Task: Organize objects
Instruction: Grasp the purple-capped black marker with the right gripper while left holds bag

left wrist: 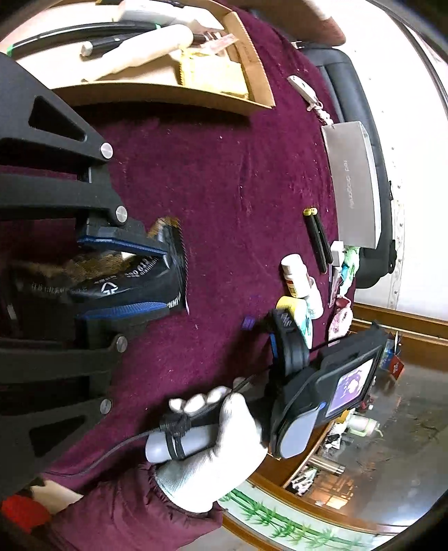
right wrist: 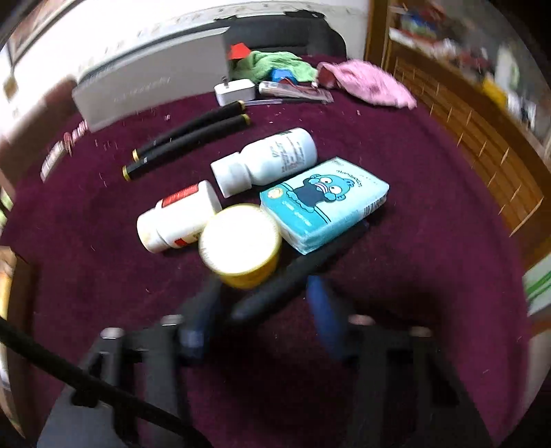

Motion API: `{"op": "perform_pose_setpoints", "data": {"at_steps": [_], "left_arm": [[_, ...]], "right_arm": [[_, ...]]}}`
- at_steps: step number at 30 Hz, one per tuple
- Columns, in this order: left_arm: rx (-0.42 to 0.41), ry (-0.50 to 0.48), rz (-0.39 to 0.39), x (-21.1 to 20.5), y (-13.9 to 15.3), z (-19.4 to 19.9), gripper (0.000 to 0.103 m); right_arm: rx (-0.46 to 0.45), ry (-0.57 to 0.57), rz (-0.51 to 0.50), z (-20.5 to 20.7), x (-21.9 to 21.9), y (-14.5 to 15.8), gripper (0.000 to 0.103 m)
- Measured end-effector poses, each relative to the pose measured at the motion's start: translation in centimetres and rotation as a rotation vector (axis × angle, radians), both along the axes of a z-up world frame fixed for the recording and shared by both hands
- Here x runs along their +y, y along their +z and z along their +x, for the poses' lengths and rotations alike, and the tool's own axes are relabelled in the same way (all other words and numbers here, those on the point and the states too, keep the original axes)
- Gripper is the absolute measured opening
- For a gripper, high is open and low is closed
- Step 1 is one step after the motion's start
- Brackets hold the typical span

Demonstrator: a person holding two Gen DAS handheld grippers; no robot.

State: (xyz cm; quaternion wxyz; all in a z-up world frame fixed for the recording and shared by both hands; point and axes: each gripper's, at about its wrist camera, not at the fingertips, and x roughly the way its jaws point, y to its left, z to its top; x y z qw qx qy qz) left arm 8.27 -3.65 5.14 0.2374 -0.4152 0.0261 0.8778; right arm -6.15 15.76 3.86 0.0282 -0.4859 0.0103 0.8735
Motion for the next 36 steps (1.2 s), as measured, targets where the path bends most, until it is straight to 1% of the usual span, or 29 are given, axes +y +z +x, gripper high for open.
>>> {"op": "perform_pose_setpoints", "data": {"at_steps": [1,2,3,4,6,8,9,10,11,13,14,15,16,17,18,19,20,23,24,26,29,30,31,33,36], "left_arm": [[-0.006,0.002,0.016,-0.4,0.1,0.1,0.03],[-0.017,0.004,0.035,-0.7,0.0,0.1,0.035],[-0.029,0.007,0.053,-1.0,-0.1,0.3,0.039],[-0.04,0.009,0.064,-1.1,-0.2,0.4,0.045],[-0.073,0.007,0.089,-1.0,-0.6,0.6,0.046],[-0.087,-0.005,0.112,-0.7,-0.7,0.8,0.048],[-0.085,-0.002,0.095,-0.3,-0.9,1.0,0.051],[-0.08,0.004,0.074,0.0,-1.0,1.0,0.056],[-0.076,0.012,0.047,0.4,-1.2,1.0,0.059],[-0.068,0.025,-0.053,1.8,-2.0,0.8,0.059],[-0.069,0.026,-0.107,2.6,-2.4,0.7,0.061],[-0.06,0.016,-0.179,3.6,-3.0,0.7,0.065],[-0.043,0.001,-0.214,4.3,-3.2,0.8,0.07],[-0.034,0.001,-0.231,4.8,-3.1,0.8,0.071],[-0.044,0.006,-0.228,4.9,-3.2,0.5,0.073],[-0.06,0.015,-0.214,4.7,-3.4,0.2,0.078],[-0.07,0.015,-0.201,4.5,-3.4,-0.2,0.079],[-0.063,0.007,-0.211,4.8,-3.3,-0.4,0.078],[-0.059,0.007,-0.208,4.7,-3.3,-0.3,0.075],[-0.034,0.017,-0.189,4.2,-2.9,-0.1,0.041],[-0.059,0.034,-0.113,2.9,-2.7,-0.5,0.037],[-0.068,0.043,-0.089,2.4,-2.6,-0.6,0.037],[-0.07,0.047,-0.072,2.1,-2.5,-0.7,0.037],[-0.069,0.057,-0.056,1.4,-2.3,-0.7,0.036],[-0.065,0.071,-0.018,0.3,-1.8,-0.4,0.035]], "right_arm": [[-0.014,0.013,-0.01,0.3,0.4,0.0,0.021],[-0.029,0.019,-0.018,0.8,1.0,0.0,0.017],[-0.038,0.019,-0.02,1.3,1.4,0.0,0.013],[-0.048,0.019,-0.032,2.0,2.1,0.0,0.012],[-0.068,0.023,-0.068,3.5,3.1,0.0,0.012],[-0.084,0.029,-0.109,5.2,4.0,0.1,0.013],[-0.088,0.032,-0.121,5.9,4.2,0.2,0.013],[-0.091,0.039,-0.131,6.8,4.3,0.2,0.013],[-0.089,0.048,-0.137,7.4,4.4,0.2,0.013],[-0.082,0.069,-0.125,8.1,4.2,0.3,0.013],[-0.079,0.073,-0.121,8.1,4.1,0.3,0.013],[-0.077,0.071,-0.125,8.2,4.1,0.4,0.014],[-0.078,0.069,-0.144,8.1,4.2,0.4,0.017],[-0.079,0.067,-0.165,7.9,4.4,0.5,0.018],[-0.077,0.063,-0.18,7.8,4.5,0.5,0.02],[-0.072,0.059,-0.186,7.7,4.5,0.4,0.02],[-0.067,0.056,-0.186,7.5,4.5,0.4,0.02],[-0.047,0.063,-0.161,6.8,3.7,0.4,0.027],[-0.043,0.064,-0.143,6.6,3.4,0.4,0.029],[-0.027,0.068,-0.076,6.4,2.3,0.3,0.029],[-0.021,0.074,-0.007,6.6,1.4,0.1,0.029],[-0.024,0.076,-0.002,6.6,1.3,0.2,0.024],[-0.028,0.077,-0.005,6.6,1.4,0.2,0.013],[-0.032,0.08,-0.033,6.7,1.7,0.3,0.012],[-0.032,0.076,-0.12,7.1,2.4,0.4,0.012]]}}
